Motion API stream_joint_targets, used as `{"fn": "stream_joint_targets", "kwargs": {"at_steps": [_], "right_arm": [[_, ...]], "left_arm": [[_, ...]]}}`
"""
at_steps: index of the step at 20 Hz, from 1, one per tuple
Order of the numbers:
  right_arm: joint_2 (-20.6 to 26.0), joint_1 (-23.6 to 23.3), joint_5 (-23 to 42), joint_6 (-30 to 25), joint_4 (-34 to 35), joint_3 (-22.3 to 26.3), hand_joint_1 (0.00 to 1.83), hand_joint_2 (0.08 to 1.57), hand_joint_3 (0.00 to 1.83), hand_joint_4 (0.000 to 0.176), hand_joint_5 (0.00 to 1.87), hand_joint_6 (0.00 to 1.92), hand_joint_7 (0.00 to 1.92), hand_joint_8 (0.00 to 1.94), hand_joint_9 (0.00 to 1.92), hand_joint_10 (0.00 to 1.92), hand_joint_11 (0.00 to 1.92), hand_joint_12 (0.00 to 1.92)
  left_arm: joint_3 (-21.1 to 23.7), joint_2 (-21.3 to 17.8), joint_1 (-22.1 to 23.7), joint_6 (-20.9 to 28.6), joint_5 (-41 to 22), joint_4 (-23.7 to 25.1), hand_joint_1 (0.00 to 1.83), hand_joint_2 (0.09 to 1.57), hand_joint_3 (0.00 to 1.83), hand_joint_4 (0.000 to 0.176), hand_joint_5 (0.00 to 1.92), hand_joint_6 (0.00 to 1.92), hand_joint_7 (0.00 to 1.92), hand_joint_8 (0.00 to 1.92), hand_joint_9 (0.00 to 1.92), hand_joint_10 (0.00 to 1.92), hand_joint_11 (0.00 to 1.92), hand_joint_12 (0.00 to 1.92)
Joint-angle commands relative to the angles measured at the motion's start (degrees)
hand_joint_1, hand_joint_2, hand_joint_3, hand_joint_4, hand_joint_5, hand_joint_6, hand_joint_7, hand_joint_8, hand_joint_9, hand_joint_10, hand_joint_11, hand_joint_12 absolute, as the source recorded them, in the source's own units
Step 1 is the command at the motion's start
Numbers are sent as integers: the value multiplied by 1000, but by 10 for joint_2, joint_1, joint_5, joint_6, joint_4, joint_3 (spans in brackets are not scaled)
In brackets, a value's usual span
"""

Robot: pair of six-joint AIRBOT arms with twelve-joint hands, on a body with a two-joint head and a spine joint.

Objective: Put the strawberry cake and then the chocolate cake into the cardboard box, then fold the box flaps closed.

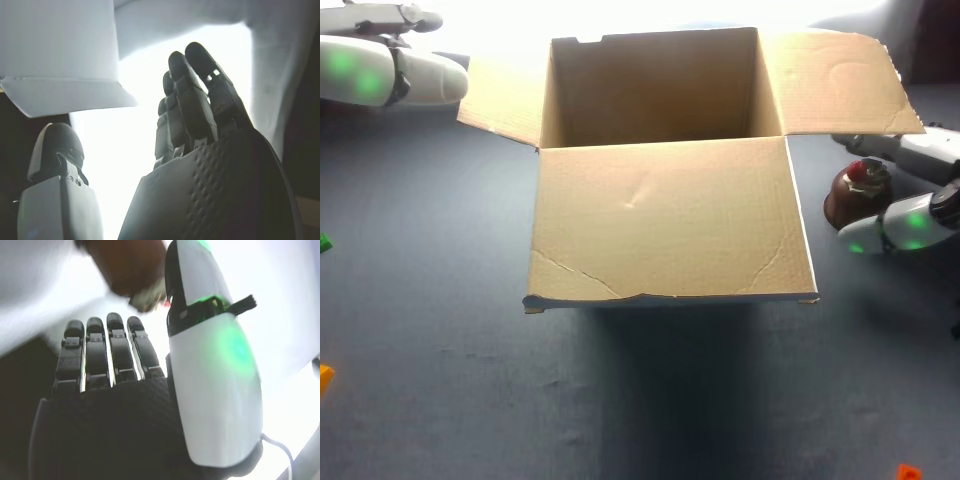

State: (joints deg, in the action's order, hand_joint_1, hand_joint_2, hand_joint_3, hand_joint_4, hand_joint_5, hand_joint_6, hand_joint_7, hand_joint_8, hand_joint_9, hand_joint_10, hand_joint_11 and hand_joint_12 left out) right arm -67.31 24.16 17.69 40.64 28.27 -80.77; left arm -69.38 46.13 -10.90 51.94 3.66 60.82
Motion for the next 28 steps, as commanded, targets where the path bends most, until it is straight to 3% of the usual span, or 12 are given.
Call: {"fn": "stream_joint_targets", "kwargs": {"at_steps": [1, 11, 13, 16, 17, 18, 19, 20, 21, 22, 23, 28], "right_arm": [[7, -3, 55, 0, -1, -6, 961, 1026, 2, 0, 17, 6, 102, 15, 51, 15, 4, 2], [0, -3, 67, 5, -2, -16, 1022, 1028, 2, 0, 37, 12, 121, 12, 63, 17, 4, 12], [0, -3, 67, 5, -2, -17, 1037, 1037, 4, 0, 86, 12, 180, 6, 106, 20, 0, 128], [1, -1, 74, 5, -2, -18, 1043, 1068, 8, 0, 398, 126, 562, 93, 469, 181, 0, 1115], [1, 0, 77, 5, -2, -19, 1073, 1070, 2, 0, 479, 177, 660, 126, 493, 407, 0, 1292], [1, 1, 79, 5, -2, -20, 1110, 1077, 2, 0, 554, 273, 758, 221, 521, 706, 0, 1488], [1, 1, 81, 4, -2, -20, 1149, 1060, 0, 0, 631, 424, 772, 526, 556, 1006, 102, 1616], [1, 2, 82, 4, -2, -21, 1156, 1067, 1, 0, 658, 532, 741, 782, 572, 1162, 155, 1670], [1, 2, 84, 3, -2, -21, 1196, 1172, 9, 0, 712, 1074, 867, 1208, 602, 1324, 230, 1750], [1, 2, 85, 3, -2, -21, 1177, 1216, 10, 0, 716, 1228, 829, 1374, 588, 1395, 264, 1796], [1, 2, 85, 2, -2, -21, 1162, 1237, 7, 0, 711, 1282, 790, 1442, 563, 1436, 251, 1835], [9, 1, 88, -2, -2, -19, 1170, 1220, 0, 0, 829, 1161, 757, 1451, 571, 1469, 278, 1847]], "left_arm": [[0, -8, 5, 4, -17, -3, 526, 1053, 2, 78, 163, 5, 410, 0, 531, 2, 172, 1025], [23, -24, 0, 4, -11, -63, 500, 1065, 6, 71, 171, 3, 403, 0, 538, 4, 178, 1019], [28, -27, -2, 4, -12, -70, 496, 1061, 2, 74, 179, 0, 414, 0, 548, 2, 209, 978], [28, -27, -3, 4, -19, -82, 501, 1068, 4, 74, 160, 0, 413, 0, 538, 0, 212, 970], [28, -27, -3, 4, -20, -84, 500, 1068, 4, 73, 159, 1, 416, 2, 539, 1, 214, 971], [28, -27, -4, 4, -21, -86, 512, 1065, 2, 70, 172, 6, 426, 5, 548, 5, 223, 974], [28, -27, -4, 4, -21, -87, 530, 1065, 2, 76, 177, 7, 424, 4, 546, 3, 218, 972], [29, -27, -5, 4, -21, -90, 533, 1065, 2, 74, 179, 7, 426, 4, 546, 3, 219, 974], [29, -27, -6, 4, -21, -91, 521, 1073, 5, 74, 174, 4, 426, 3, 548, 3, 222, 976], [29, -27, -7, 4, -21, -93, 519, 1073, 4, 74, 173, 4, 429, 4, 557, 7, 226, 979], [29, -27, -8, 4, -22, -94, 496, 1082, 8, 76, 156, 1, 419, 1, 552, 4, 224, 978], [33, -29, -10, 4, -26, -97, 515, 1084, 5, 71, 179, 8, 425, 2, 561, 6, 221, 977]]}}
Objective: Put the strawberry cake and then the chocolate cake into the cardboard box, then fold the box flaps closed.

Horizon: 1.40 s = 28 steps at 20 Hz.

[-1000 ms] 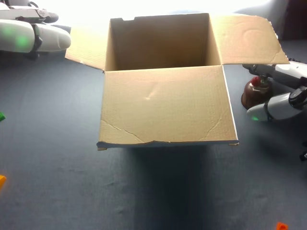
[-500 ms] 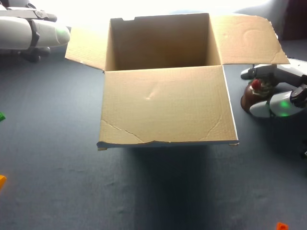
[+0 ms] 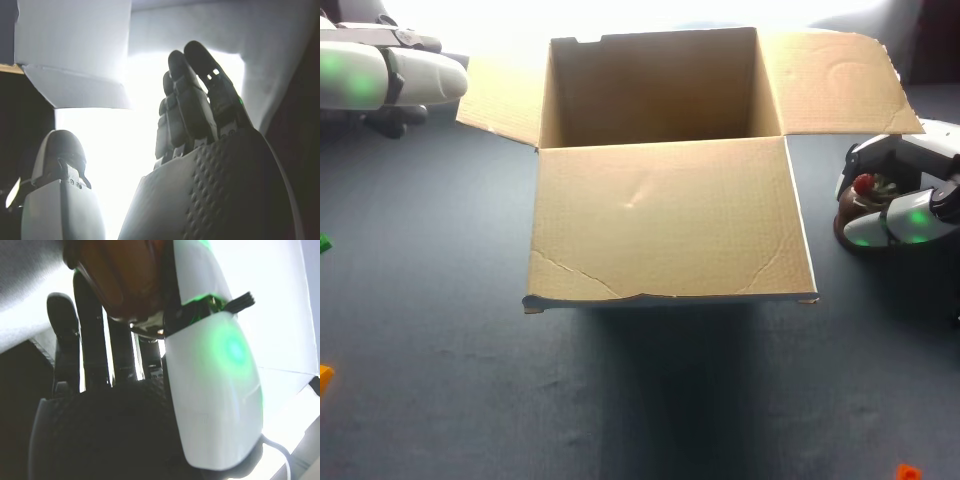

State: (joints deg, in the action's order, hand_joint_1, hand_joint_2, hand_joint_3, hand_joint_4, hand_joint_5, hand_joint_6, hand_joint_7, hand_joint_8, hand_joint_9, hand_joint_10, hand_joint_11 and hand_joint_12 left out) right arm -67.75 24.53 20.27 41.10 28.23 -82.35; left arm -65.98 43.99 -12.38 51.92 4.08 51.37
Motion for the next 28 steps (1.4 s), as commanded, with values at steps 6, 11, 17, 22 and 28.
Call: {"fn": "stream_joint_targets", "kwargs": {"at_steps": [6, 11, 17, 22, 28], "right_arm": [[72, -31, 43, -2, -1, 37, 1156, 1237, 1, 0, 774, 1239, 747, 1466, 546, 1464, 268, 1859], [141, -59, 18, 6, -1, 93, 1155, 1239, 0, 0, 755, 1257, 762, 1451, 558, 1448, 292, 1846], [220, -118, -2, 16, -34, 159, 1157, 1238, 1, 0, 742, 1266, 773, 1446, 565, 1424, 275, 1827], [255, -161, -24, 16, -42, 182, 1153, 1241, 0, 0, 752, 1264, 757, 1460, 550, 1452, 269, 1852], [255, -191, -25, 8, -83, 191, 1146, 1257, 0, 0, 706, 1315, 748, 1489, 527, 1464, 249, 1863]], "left_arm": [[0, -8, 5, 4, -35, -4, 500, 1086, 3, 70, 168, 10, 416, 5, 566, 5, 226, 981], [3, -11, 3, 4, -33, -7, 506, 1084, 1, 68, 180, 9, 421, 4, 570, 5, 230, 985], [23, -18, -3, 4, -29, -20, 507, 1088, 2, 68, 171, 1, 417, 0, 576, 4, 229, 985], [30, -22, -7, 4, -31, -25, 475, 1090, 2, 65, 176, 3, 435, 6, 601, 11, 254, 990], [38, -23, -8, 4, -38, -25, 459, 1091, 2, 61, 202, 9, 447, 7, 610, 11, 256, 984]]}}
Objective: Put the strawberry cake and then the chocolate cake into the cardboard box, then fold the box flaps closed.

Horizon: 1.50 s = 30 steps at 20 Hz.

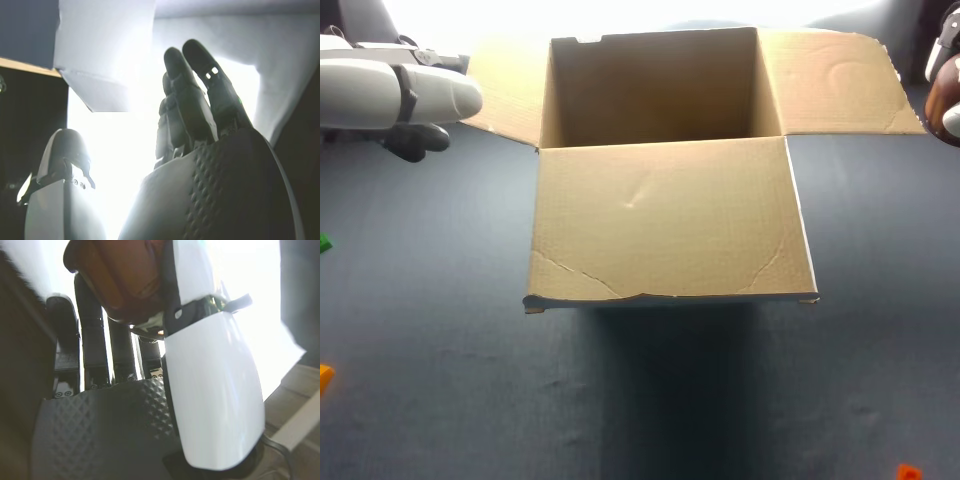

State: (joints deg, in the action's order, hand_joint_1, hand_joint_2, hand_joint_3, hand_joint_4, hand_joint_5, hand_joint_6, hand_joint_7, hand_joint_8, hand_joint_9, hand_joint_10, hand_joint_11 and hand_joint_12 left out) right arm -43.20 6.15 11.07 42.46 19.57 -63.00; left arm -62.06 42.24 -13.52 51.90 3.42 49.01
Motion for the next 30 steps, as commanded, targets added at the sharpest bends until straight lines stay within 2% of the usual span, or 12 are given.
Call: {"fn": "stream_joint_targets", "kwargs": {"at_steps": [1, 8, 11, 15, 17, 19, 21, 24, 25, 30], "right_arm": [[8, -13, 67, -7, -6, -3, 1149, 1251, 0, 0, 734, 1288, 743, 1487, 534, 1466, 262, 1845], [-22, -76, 38, -9, -42, -3, 1138, 1259, 2, 1, 692, 1358, 746, 1466, 521, 1449, 210, 1877], [-51, -90, 38, -8, -69, -12, 1133, 1263, 0, 16, 695, 1380, 738, 1451, 524, 1446, 204, 1893], [-102, -96, 37, -2, -69, -42, 1136, 1264, 1, 0, 676, 1377, 749, 1467, 537, 1450, 216, 1889], [-126, -105, 33, 2, -72, -58, 1135, 1266, 0, 1, 688, 1365, 735, 1483, 523, 1463, 197, 1898], [-152, -118, 25, 3, -74, -78, 1139, 1256, 0, 9, 716, 1337, 741, 1461, 521, 1461, 182, 1905], [-176, -127, 14, 3, -79, -96, 1144, 1251, 0, 1, 731, 1304, 744, 1468, 526, 1466, 194, 1916], [-209, -145, 7, 3, -93, -114, 1136, 1269, 3, 0, 679, 1351, 731, 1516, 498, 1489, 194, 1921], [-226, -151, -5, 4, -95, -123, 1135, 1270, 2, 0, 678, 1353, 728, 1516, 497, 1489, 195, 1920], [-255, -158, -19, 3, -98, -132, 1135, 1273, 2, 0, 674, 1355, 724, 1532, 485, 1520, 199, 1921]], "left_arm": [[-1, -5, 3, 4, -35, -1, 479, 1085, 0, 62, 208, 10, 452, 8, 613, 11, 263, 983], [4, -5, 0, 4, -47, -1, 456, 1092, 1, 63, 194, 2, 456, 3, 617, 6, 279, 964], [5, -4, -4, 4, -49, -2, 501, 1079, 0, 61, 209, 11, 474, 11, 638, 13, 284, 972], [6, -4, -5, 4, -53, -3, 483, 1089, 1, 58, 203, 4, 466, 4, 621, 3, 268, 975], [6, -4, -5, 4, -54, -3, 473, 1095, 3, 55, 204, 3, 455, 0, 614, 1, 266, 975], [6, -3, -5, 4, -54, -3, 492, 1087, 0, 58, 199, 0, 456, 0, 617, 2, 274, 978], [6, -4, -5, 4, -54, -3, 485, 1083, 0, 62, 206, 4, 463, 3, 628, 7, 281, 981], [4, -2, -5, 4, -54, -3, 505, 1077, 0, 68, 206, 3, 456, 0, 623, 3, 276, 982], [3, -2, -5, 4, -54, -3, 479, 1085, 0, 67, 196, 1, 456, 0, 623, 3, 275, 983], [1, -1, -4, 4, -54, -3, 465, 1090, 2, 64, 197, 3, 454, 1, 623, 2, 277, 979]]}}
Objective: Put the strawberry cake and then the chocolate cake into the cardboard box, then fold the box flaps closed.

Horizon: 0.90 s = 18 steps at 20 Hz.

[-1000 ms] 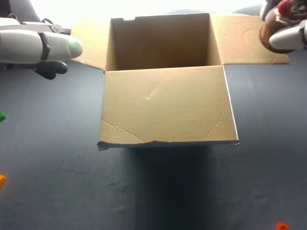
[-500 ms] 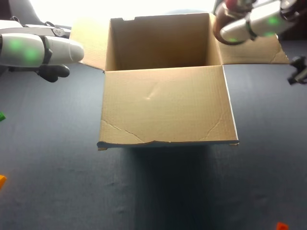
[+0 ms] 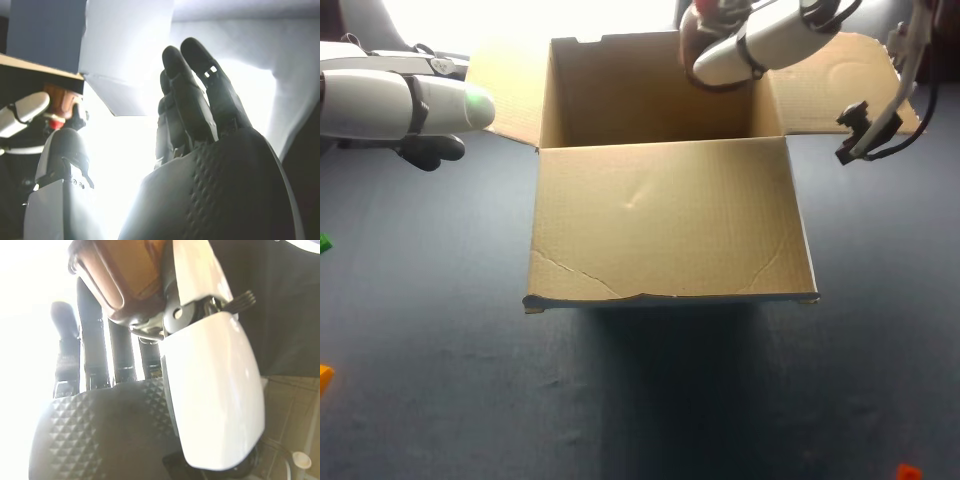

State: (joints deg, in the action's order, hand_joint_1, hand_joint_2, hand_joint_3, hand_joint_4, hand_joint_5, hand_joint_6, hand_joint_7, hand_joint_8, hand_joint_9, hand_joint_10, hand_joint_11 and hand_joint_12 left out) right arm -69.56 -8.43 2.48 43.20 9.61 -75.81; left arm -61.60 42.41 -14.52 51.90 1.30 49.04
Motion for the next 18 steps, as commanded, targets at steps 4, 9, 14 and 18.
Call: {"fn": "stream_joint_targets", "kwargs": {"at_steps": [4, 9, 14, 18], "right_arm": [[-14, -18, 48, -4, -1, -20, 1130, 1278, 1, 0, 640, 1415, 740, 1495, 494, 1497, 198, 1921], [-34, -9, 38, -8, 2, -38, 1128, 1281, 0, 0, 635, 1413, 735, 1510, 485, 1505, 195, 1915], [-53, -8, 30, -15, 4, -60, 1122, 1289, 1, 0, 622, 1427, 719, 1537, 459, 1526, 182, 1921], [-63, -3, 30, -15, 8, -62, 1047, 1248, 0, 0, 717, 1365, 595, 1238, 439, 1449, 176, 1909]], "left_arm": [[-4, -1, 7, 4, -33, -3, 457, 1097, 4, 67, 184, 1, 444, 0, 615, 0, 273, 976], [-5, 1, 9, 4, -33, -3, 465, 1094, 2, 65, 200, 5, 456, 4, 616, 2, 280, 976], [-5, 2, 12, 4, -33, -3, 477, 1098, 2, 66, 188, 2, 445, 1, 614, 2, 293, 959], [-8, 4, 14, 4, -35, -3, 458, 1099, 1, 67, 192, 3, 452, 2, 618, 3, 298, 961]]}}
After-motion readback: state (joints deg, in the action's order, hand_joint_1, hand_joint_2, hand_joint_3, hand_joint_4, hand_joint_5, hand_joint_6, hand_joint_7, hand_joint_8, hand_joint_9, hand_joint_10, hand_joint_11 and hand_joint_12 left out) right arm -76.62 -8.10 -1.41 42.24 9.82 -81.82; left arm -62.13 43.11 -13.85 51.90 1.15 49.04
